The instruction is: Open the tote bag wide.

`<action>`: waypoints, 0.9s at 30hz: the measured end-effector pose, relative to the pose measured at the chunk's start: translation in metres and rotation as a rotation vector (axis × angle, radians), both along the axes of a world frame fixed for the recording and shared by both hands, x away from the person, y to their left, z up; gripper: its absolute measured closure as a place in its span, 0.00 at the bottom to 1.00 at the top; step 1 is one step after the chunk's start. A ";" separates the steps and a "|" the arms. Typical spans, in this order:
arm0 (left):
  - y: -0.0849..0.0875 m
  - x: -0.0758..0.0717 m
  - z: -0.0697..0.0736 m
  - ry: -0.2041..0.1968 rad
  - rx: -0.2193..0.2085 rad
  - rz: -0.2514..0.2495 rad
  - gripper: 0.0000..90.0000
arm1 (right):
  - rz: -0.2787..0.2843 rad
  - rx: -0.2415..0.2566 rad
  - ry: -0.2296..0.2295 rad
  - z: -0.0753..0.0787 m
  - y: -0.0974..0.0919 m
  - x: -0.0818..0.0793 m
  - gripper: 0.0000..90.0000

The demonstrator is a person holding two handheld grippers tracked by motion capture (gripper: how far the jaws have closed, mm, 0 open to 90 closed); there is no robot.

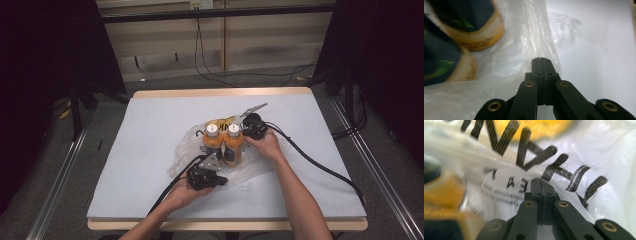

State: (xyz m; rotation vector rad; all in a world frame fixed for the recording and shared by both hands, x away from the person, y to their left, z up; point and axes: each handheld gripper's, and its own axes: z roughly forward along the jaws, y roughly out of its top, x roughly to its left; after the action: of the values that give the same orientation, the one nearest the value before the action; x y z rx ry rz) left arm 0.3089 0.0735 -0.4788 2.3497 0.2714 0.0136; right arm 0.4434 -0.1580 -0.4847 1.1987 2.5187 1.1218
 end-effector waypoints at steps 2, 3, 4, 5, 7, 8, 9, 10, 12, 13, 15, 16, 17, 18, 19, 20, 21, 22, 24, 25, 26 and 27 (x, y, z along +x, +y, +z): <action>0.001 0.001 -0.001 0.018 -0.012 -0.009 1.00 | -0.027 -0.006 -0.007 0.000 0.003 0.004 1.00; 0.001 0.001 -0.001 0.018 -0.012 -0.009 1.00 | -0.045 -0.017 -0.006 0.000 0.005 0.006 1.00; 0.003 0.000 0.000 0.027 -0.006 -0.011 1.00 | -0.061 -0.031 -0.018 0.001 0.006 0.008 1.00; 0.003 -0.001 0.000 0.030 -0.007 -0.017 1.00 | -0.079 -0.036 -0.018 0.001 0.007 0.010 1.00; 0.004 -0.003 0.000 0.040 -0.017 -0.024 1.00 | -0.113 -0.057 -0.039 0.001 0.008 0.014 1.00; 0.007 -0.004 0.000 0.052 -0.010 -0.040 1.00 | -0.135 -0.060 -0.022 0.002 0.008 0.015 1.00; 0.009 -0.005 0.000 0.059 -0.013 -0.033 1.00 | -0.134 -0.055 -0.029 0.001 0.008 0.016 1.00; 0.010 -0.005 0.000 0.060 -0.019 -0.034 1.00 | -0.152 -0.060 -0.034 0.001 0.008 0.017 1.00; 0.012 -0.007 -0.002 0.072 -0.040 -0.020 1.00 | -0.161 -0.051 -0.024 0.001 0.007 0.017 1.00; 0.012 -0.007 -0.002 0.072 -0.040 -0.020 1.00 | -0.153 -0.053 -0.015 0.002 0.007 0.016 1.00; 0.012 -0.005 0.000 0.076 -0.046 -0.046 1.00 | -0.099 -0.032 -0.003 0.004 0.008 0.012 1.00; 0.011 -0.005 0.000 0.074 -0.069 -0.042 1.00 | -0.086 -0.030 -0.002 0.005 0.009 0.010 1.00; 0.011 -0.005 0.003 0.068 -0.058 -0.045 1.00 | -0.062 -0.012 0.004 0.009 0.009 0.007 1.00; 0.010 -0.006 0.005 0.075 -0.086 -0.039 1.00 | -0.057 -0.004 -0.008 0.012 0.008 0.003 1.00; 0.010 -0.006 0.005 0.075 -0.086 -0.039 1.00 | -0.048 0.007 -0.017 0.016 0.006 0.001 1.00; 0.011 -0.006 0.009 0.071 -0.123 -0.036 1.00 | -0.037 0.029 -0.019 0.021 0.004 -0.002 1.00; 0.011 -0.007 0.010 0.076 -0.135 -0.025 1.00 | -0.034 0.033 -0.035 0.025 0.002 -0.006 1.00; 0.012 -0.007 0.013 0.076 -0.155 -0.023 1.00 | -0.032 0.037 -0.041 0.028 0.000 -0.008 1.00; 0.015 -0.009 0.017 0.067 -0.178 -0.012 1.00 | -0.024 0.037 -0.065 0.035 -0.009 -0.017 1.00; 0.016 -0.009 0.019 0.066 -0.195 -0.007 1.00 | -0.026 0.057 -0.072 0.039 -0.013 -0.021 1.00; 0.019 -0.009 0.021 0.064 -0.196 -0.003 0.99 | -0.024 0.084 -0.087 0.044 -0.017 -0.027 1.00; 0.020 -0.009 0.023 0.058 -0.210 0.005 0.98 | -0.028 0.091 -0.104 0.048 -0.021 -0.032 1.00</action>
State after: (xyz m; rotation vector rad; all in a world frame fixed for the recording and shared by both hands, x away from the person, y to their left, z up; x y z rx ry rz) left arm 0.2995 0.0938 -0.4555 2.1428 0.2927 -0.0779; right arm 0.4116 -0.1790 -0.4364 1.1609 2.3910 1.2694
